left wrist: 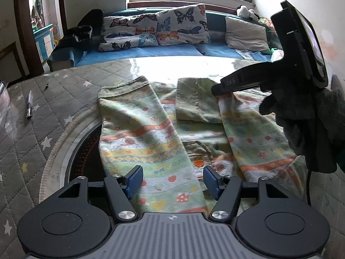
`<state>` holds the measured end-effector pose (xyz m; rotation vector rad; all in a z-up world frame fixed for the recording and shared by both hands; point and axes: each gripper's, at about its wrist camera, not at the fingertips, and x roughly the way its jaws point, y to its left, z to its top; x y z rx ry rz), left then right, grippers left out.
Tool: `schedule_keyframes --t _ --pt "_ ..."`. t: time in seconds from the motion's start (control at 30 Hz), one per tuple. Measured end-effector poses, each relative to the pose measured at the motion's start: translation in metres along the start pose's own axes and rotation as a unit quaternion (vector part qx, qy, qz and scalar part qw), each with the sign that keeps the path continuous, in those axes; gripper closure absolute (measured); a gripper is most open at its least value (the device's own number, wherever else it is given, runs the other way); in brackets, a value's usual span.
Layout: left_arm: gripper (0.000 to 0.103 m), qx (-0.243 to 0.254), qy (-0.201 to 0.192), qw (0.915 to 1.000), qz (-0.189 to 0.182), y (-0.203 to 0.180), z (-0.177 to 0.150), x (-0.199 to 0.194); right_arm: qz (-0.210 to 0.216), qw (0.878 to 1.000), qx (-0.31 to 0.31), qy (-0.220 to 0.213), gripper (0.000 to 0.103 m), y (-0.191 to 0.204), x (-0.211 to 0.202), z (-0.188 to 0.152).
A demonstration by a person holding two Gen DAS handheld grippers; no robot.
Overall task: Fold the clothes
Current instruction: 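Grasp the shirt edge with the right gripper and lift it, then shake the shirt out with the right gripper and lay it flat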
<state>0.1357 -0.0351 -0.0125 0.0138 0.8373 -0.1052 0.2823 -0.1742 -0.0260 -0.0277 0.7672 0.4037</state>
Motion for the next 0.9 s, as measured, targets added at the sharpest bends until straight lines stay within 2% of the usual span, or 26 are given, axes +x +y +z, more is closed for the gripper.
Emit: schedule_keyframes --t 0.17,0.3,0.57,0.73,0.9 --pt "0.039 0.016 -0.011 0.9997 -0.014 -0.012 -0.002 -0.012 -0.019 0.999 0.016 -0.042 0.100 -0.011 -0.040 -0.004" --pt "0.039 0.031 -0.014 0.9991 -0.027 -0.025 -0.005 -0.018 -0.035 0.995 0.038 -0.084 0.100 -0.027 -0.098 -0.010" --pt "0.039 0.055 -0.013 0.9970 -0.052 -0.048 -0.011 -0.025 -0.100 0.978 0.091 -0.160 0.100 -0.066 -0.220 -0.071" --pt "0.037 0.085 -0.015 0.9934 -0.076 -0.065 -0.020 -0.033 -0.141 0.967 0.151 -0.151 0.100 -0.091 -0.271 -0.131" --pt "0.037 0.120 -0.012 0.9876 -0.100 -0.084 -0.033 -0.043 -0.202 0.953 0.212 -0.084 0.094 -0.119 -0.282 -0.195"
